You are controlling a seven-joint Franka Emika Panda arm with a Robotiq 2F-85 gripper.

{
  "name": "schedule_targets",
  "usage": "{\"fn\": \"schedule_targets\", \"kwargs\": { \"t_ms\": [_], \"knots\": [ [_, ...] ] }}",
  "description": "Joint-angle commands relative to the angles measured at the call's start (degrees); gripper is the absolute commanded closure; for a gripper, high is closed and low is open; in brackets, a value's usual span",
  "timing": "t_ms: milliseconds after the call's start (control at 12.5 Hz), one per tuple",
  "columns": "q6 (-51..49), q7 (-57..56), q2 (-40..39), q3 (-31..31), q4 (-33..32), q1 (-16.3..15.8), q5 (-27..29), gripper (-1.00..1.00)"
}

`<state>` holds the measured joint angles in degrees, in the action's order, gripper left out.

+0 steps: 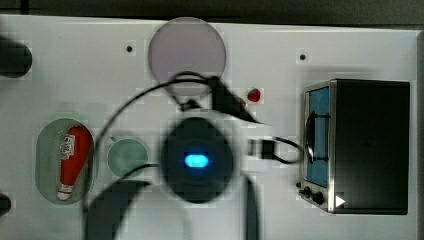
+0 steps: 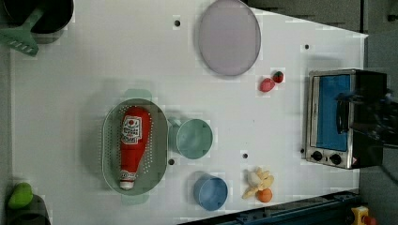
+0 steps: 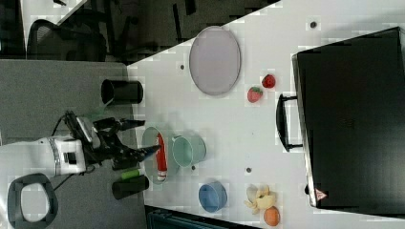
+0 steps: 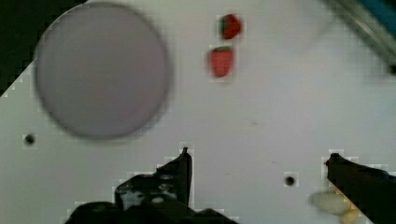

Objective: Pick Ketchup from the table and place it in strainer.

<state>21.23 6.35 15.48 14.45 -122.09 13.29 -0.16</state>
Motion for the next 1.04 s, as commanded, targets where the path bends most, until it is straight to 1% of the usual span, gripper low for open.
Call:
{"fn": "schedule_targets", "kwargs": {
  "t_ms": [80,320,400,720,1040],
  "knots": [
    [-6.97,2.66,-0.04,-1.21,4.63,0.52,1.42,-1.0],
    [-16.27,2.44,-0.12,-1.47,10.0,0.5,2.24,-1.0],
    [-17.19,2.44,-0.14,-1.53,11.09,0.52,2.29,-1.0],
    [-16.44,1.37,-0.15,-2.44,11.79,0.51,2.62,-1.0],
    [-17.31,0.39,-0.1,-2.51,11.94,0.5,5.06,-1.0]
  ]
}}
